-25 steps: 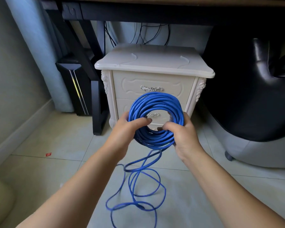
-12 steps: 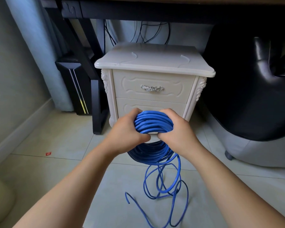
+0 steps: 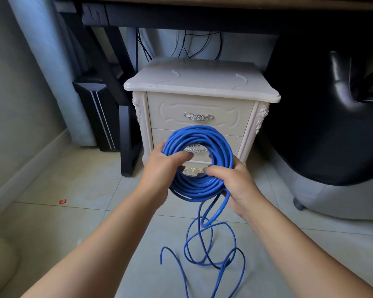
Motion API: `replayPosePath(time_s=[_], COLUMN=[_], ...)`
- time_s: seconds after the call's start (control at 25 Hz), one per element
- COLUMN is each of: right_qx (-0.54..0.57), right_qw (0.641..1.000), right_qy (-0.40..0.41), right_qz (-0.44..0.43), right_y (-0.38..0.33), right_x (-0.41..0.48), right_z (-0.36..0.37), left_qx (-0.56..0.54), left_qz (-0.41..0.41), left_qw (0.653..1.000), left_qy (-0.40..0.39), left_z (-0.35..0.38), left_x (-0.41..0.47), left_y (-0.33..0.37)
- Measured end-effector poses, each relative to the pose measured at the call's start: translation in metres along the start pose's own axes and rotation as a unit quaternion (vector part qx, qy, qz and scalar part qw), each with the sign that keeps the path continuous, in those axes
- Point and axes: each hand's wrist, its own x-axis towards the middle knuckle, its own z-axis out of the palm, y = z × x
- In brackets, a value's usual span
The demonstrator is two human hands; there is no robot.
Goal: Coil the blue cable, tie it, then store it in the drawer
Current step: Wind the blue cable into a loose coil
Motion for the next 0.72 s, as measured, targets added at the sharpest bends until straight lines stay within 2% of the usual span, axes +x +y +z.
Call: replayPosePath(time_s=[0.08, 0.16, 0.24, 0.28, 0.36, 0.4, 0.48, 0.52, 0.56, 0.6, 0.68, 0.72], right_qx=[0.029, 0.053, 0.077, 0.089, 0.109, 0.115, 0.122, 0.129, 0.135, 0.139, 0.162, 0.188], right_qw=[0.998, 0.993, 0.986, 0.982, 0.977, 0.976, 0.973, 0.971, 0.969, 0.967, 0.964, 0.960], right_qy=[0.053, 0.102, 0.148, 0.163, 0.179, 0.184, 0.195, 0.201, 0.206, 0.210, 0.212, 0.207], right_qz=[-0.006, -0.006, -0.012, -0.018, -0.026, -0.025, -0.027, -0.030, -0.032, -0.030, -0.011, 0.006], right_y=[0.002, 0.005, 0.006, 0.006, 0.006, 0.005, 0.002, 0.002, 0.002, 0.002, 0.002, 0.000], right_x=[0.004, 0.010, 0.015, 0.016, 0.019, 0.019, 0.020, 0.020, 0.021, 0.021, 0.022, 0.022], right_z=[-0.001, -0.002, -0.003, -0.005, -0.010, -0.011, -0.014, -0.014, -0.015, -0.016, -0.019, -0.021], left_qx=[0.028, 0.171, 0.290, 0.314, 0.335, 0.360, 0.412, 0.411, 0.394, 0.352, 0.193, 0.106], left_qz=[0.007, 0.116, 0.250, 0.252, 0.191, 0.191, 0.251, 0.272, 0.264, 0.221, 0.084, 0.027], left_qw=[0.998, 0.978, 0.920, 0.912, 0.923, 0.911, 0.866, 0.857, 0.864, 0.889, 0.953, 0.972], left_qy=[-0.052, 0.006, 0.086, 0.082, -0.014, -0.067, -0.129, -0.149, -0.171, -0.195, -0.219, -0.206], left_z=[0.002, 0.005, 0.010, 0.012, 0.016, 0.016, 0.014, 0.015, 0.016, 0.018, 0.021, 0.022], left_x=[-0.002, -0.007, -0.017, -0.021, -0.025, -0.026, -0.024, -0.023, -0.025, -0.026, -0.026, -0.025], left_y=[-0.001, -0.004, -0.008, -0.008, -0.014, -0.019, -0.025, -0.026, -0.025, -0.023, -0.019, -0.017])
